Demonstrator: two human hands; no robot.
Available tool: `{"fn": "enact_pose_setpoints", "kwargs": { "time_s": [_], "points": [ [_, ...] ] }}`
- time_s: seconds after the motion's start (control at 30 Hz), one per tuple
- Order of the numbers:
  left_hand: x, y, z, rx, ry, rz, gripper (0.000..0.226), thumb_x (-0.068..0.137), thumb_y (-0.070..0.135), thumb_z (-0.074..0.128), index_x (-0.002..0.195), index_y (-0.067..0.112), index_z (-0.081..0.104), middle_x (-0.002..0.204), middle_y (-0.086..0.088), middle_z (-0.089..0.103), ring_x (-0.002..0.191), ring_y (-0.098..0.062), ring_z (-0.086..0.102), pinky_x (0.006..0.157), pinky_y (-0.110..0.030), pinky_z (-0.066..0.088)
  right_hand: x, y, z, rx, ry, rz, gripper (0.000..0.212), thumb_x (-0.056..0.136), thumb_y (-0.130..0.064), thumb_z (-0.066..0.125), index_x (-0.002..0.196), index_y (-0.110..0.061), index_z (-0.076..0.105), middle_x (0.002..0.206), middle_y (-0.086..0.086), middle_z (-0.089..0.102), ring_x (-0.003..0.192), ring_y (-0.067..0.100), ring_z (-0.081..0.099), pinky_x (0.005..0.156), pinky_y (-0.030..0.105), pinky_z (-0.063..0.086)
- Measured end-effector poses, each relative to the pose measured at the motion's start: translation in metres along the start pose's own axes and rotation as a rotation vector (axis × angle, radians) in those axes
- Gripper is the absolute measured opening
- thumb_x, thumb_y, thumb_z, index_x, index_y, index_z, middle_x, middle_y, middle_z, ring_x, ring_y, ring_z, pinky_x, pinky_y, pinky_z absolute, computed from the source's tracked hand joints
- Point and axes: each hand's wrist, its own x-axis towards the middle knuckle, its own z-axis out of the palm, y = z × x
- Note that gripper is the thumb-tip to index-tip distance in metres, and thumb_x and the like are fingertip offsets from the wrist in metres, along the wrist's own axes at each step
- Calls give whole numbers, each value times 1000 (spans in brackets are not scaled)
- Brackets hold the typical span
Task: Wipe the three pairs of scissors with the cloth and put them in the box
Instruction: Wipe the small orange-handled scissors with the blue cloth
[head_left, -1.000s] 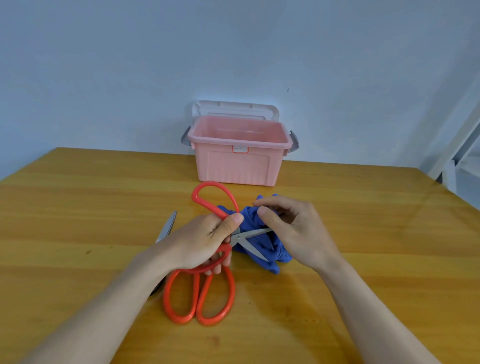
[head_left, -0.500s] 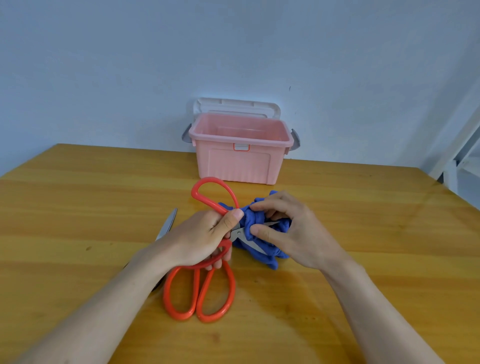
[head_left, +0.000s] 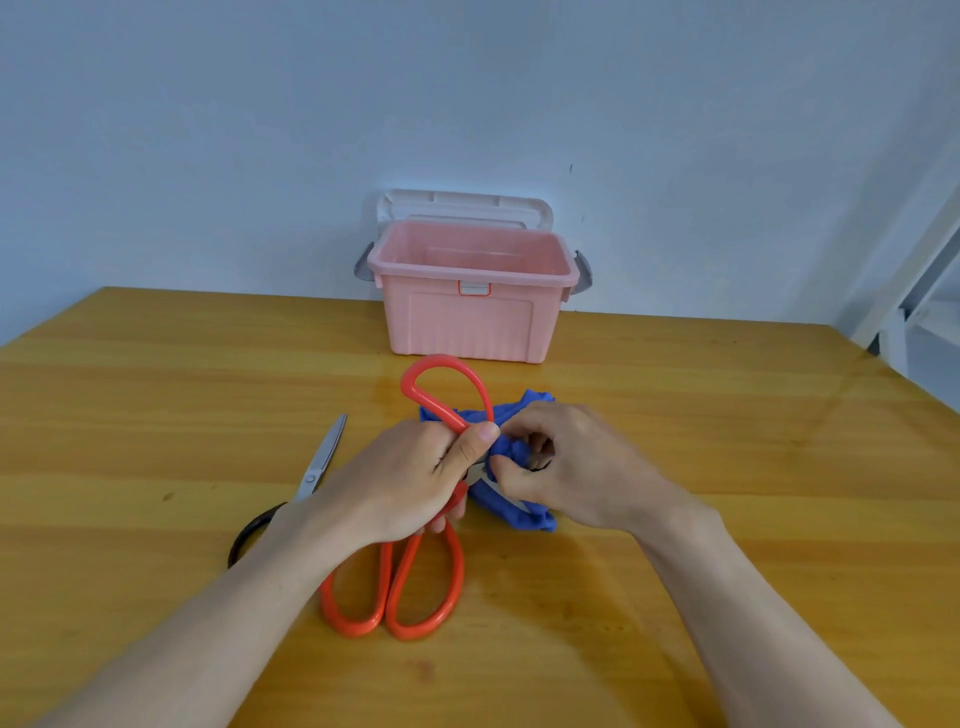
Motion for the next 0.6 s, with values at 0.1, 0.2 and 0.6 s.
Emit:
{"fn": "enact_pose_setpoints", "kwargs": {
  "time_s": [0.1,0.2,0.6],
  "points": [
    [1,0,0,-29,-15,-2,62,94,59,24,61,13,50,59,-6,67,52,-27,67,48,-35,51,1,-1,4,-13,-3,5,16,80,-20,66,72,-7,59,59,7,55,52,11,41,51,27,36],
    [2,-2,-2,-90,-44,-19,65,96,57,24,58,9,47,58,-8,67,53,-29,67,49,-36,50,3,2,5,-9,8,-9,11,79,-14,64,75,-5,60,61,10,56,56,21,43,53,17,32],
    [2,-3,-9,-111,-82,-62,67,93,60,23,60,6,43,64,-15,68,57,-31,68,52,-46,54,-1,11,-3,170,-18,-12,4,78,-4,65,80,-8,66,67,15,59,52,6,40,52,20,35]
  ]
}}
